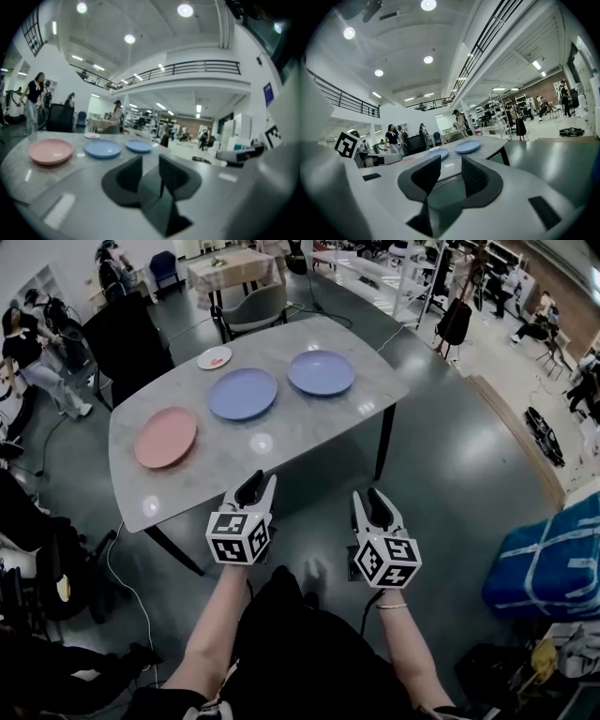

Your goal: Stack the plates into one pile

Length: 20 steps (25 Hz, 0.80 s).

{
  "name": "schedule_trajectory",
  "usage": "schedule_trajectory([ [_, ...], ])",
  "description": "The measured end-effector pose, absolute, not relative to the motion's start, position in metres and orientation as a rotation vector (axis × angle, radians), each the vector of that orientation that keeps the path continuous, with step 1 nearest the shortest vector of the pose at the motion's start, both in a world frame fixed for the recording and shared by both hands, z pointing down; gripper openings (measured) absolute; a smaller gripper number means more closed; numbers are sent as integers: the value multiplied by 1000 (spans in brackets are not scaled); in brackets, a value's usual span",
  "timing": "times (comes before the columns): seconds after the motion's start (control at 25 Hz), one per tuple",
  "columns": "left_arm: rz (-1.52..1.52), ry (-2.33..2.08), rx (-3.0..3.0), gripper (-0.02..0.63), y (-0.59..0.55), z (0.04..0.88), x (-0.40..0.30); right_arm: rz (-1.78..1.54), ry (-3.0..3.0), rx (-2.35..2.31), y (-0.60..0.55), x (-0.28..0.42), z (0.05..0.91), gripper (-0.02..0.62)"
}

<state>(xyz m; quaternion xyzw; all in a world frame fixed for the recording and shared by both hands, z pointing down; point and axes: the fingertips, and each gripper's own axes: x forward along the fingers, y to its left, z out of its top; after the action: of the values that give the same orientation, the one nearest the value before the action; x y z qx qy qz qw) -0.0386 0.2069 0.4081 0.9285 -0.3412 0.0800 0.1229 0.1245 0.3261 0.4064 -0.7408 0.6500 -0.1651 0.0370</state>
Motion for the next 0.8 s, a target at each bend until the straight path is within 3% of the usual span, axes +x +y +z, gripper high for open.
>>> schedule_trajectory([
  [0.8, 293, -940, 2685, 121, 41, 429, 36, -587, 1905, -2347, 175, 202, 420, 117],
])
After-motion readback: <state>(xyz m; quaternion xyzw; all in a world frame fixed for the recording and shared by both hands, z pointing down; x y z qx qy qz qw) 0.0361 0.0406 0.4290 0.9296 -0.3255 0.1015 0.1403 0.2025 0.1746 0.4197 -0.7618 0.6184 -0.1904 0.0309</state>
